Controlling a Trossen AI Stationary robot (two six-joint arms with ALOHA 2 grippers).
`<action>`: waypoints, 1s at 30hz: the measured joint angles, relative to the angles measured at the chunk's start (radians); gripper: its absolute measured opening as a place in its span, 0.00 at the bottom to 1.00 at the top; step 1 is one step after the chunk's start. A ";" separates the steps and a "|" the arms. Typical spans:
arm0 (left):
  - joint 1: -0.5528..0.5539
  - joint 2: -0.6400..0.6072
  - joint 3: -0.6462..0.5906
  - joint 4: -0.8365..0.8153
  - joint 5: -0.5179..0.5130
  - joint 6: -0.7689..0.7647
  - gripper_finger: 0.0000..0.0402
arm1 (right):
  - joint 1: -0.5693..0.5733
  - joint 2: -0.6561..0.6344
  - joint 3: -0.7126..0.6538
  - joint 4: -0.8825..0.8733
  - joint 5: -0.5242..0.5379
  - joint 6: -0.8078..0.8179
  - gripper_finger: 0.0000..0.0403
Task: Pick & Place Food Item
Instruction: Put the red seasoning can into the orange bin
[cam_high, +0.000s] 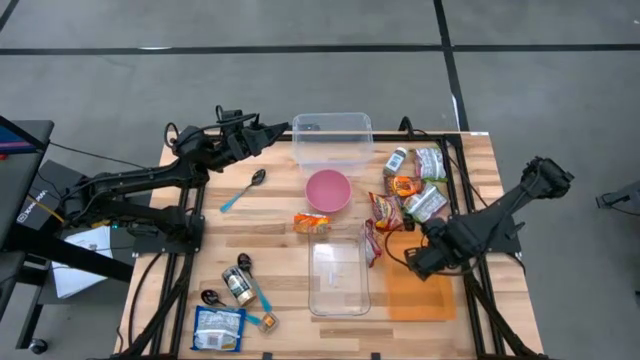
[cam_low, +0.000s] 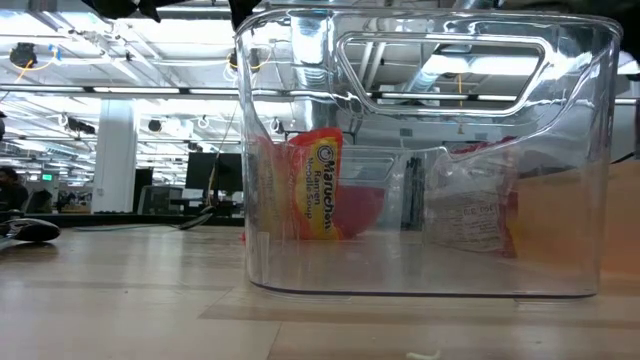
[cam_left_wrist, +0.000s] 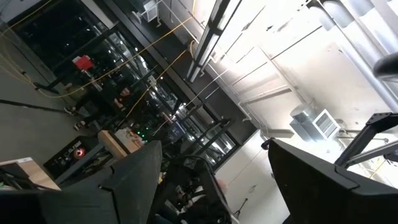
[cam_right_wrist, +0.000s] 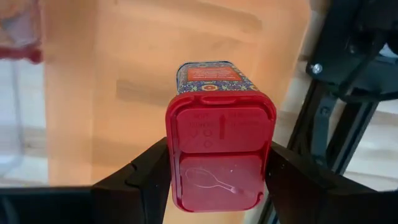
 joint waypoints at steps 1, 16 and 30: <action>0.000 0.000 0.000 0.000 0.000 0.000 0.72 | -0.012 0.000 -0.008 -0.003 0.000 -0.011 0.52; 0.000 0.000 0.000 -0.004 0.000 0.000 0.72 | -0.182 0.000 -0.110 0.057 -0.003 -0.257 0.52; 0.011 0.000 0.000 -0.020 0.000 0.000 0.72 | -0.191 0.000 -0.126 0.090 -0.018 -0.701 0.52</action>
